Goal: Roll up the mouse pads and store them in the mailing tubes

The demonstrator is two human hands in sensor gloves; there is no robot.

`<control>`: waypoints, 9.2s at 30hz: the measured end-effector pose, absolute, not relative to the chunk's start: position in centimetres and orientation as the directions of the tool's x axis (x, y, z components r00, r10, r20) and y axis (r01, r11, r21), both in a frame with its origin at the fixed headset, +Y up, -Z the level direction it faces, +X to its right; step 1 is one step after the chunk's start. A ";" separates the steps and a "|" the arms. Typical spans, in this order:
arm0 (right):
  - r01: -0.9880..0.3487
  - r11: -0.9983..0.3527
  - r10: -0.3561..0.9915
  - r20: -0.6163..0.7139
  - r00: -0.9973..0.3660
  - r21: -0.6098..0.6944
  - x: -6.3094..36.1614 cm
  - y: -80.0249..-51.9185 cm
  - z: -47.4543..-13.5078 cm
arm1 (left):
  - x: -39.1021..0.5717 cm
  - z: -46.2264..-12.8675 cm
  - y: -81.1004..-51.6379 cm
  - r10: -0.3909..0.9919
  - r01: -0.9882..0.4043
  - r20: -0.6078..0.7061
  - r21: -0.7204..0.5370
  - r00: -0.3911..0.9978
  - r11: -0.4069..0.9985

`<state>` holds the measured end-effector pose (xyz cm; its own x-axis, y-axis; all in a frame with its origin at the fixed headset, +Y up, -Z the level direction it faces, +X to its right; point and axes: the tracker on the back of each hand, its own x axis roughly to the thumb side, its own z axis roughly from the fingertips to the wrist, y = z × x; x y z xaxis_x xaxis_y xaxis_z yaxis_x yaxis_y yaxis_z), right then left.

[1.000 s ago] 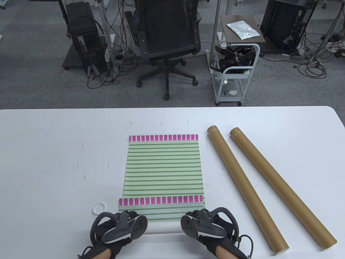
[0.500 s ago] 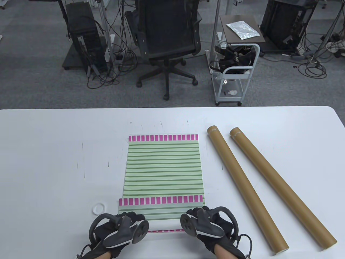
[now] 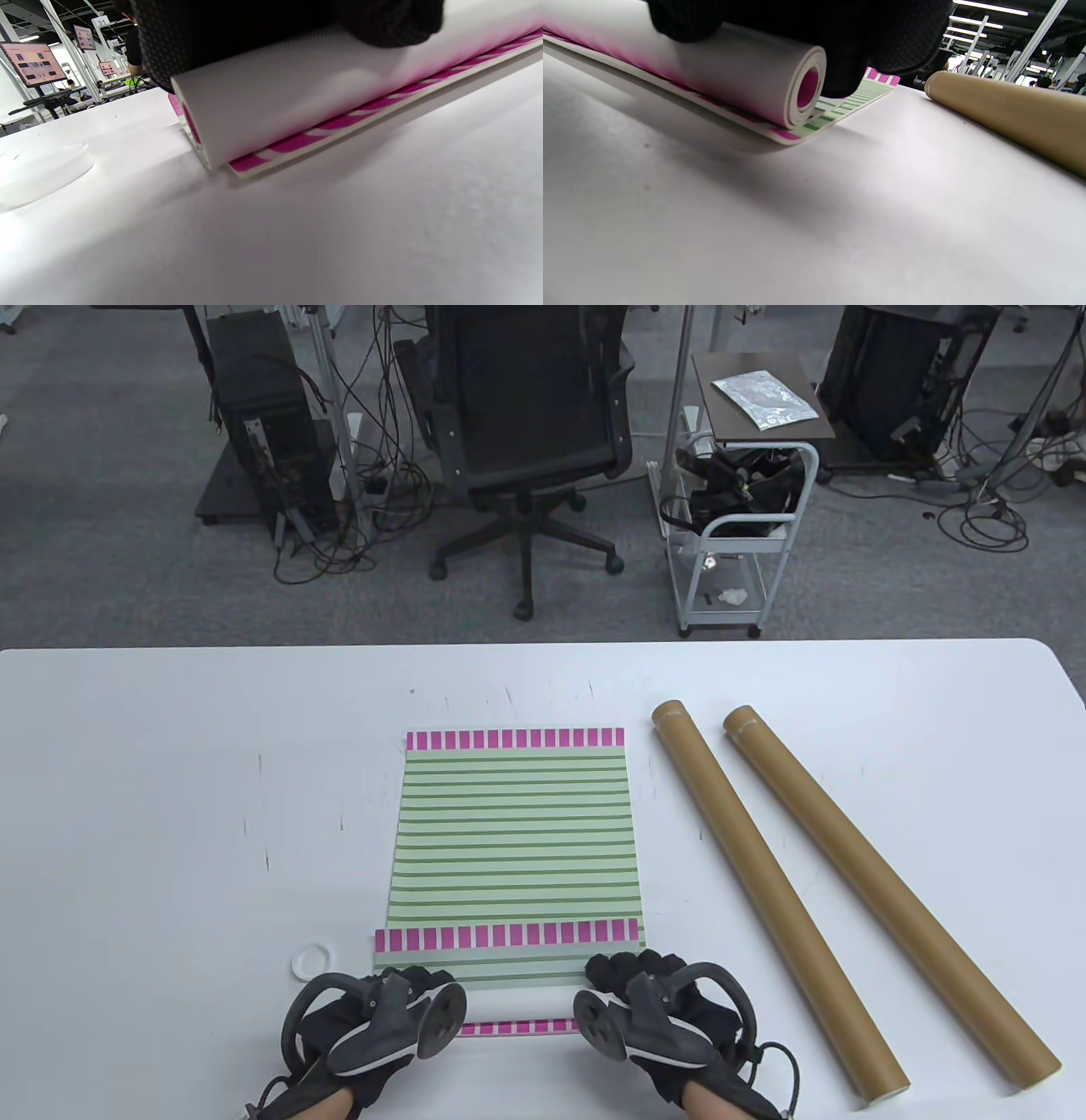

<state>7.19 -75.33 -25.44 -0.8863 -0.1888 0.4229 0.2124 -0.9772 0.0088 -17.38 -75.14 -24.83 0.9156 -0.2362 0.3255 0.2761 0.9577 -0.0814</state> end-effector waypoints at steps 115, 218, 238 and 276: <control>0.203 -0.974 -0.225 0.465 -0.857 -0.097 6.3 -75.0 -25.2 | -15.2 -23.6 -75.0 -0.275 0.317 0.405 -0.041 0.872 0.947; 0.154 -0.961 -0.253 0.511 -0.821 -0.228 3.3 -73.6 -25.2 | -15.3 -26.0 -74.1 -0.190 0.161 0.369 0.108 0.910 0.981; -0.033 -0.997 -0.007 0.510 -0.860 -0.068 6.0 -72.1 -26.3 | -15.5 -25.3 -74.0 -0.432 0.310 0.266 0.397 0.862 0.864; -0.003 -0.999 -0.021 -0.486 -0.874 0.049 22.4 -73.9 -29.5 | -19.9 -26.7 -74.1 -0.372 0.312 0.144 0.320 0.917 0.894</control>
<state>22.42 -73.91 -29.49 -0.8737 -0.0207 -0.4860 -0.0034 -0.9988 0.0487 -19.89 -74.09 -26.72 0.9172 -0.3718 0.1435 0.3124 0.8943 0.3203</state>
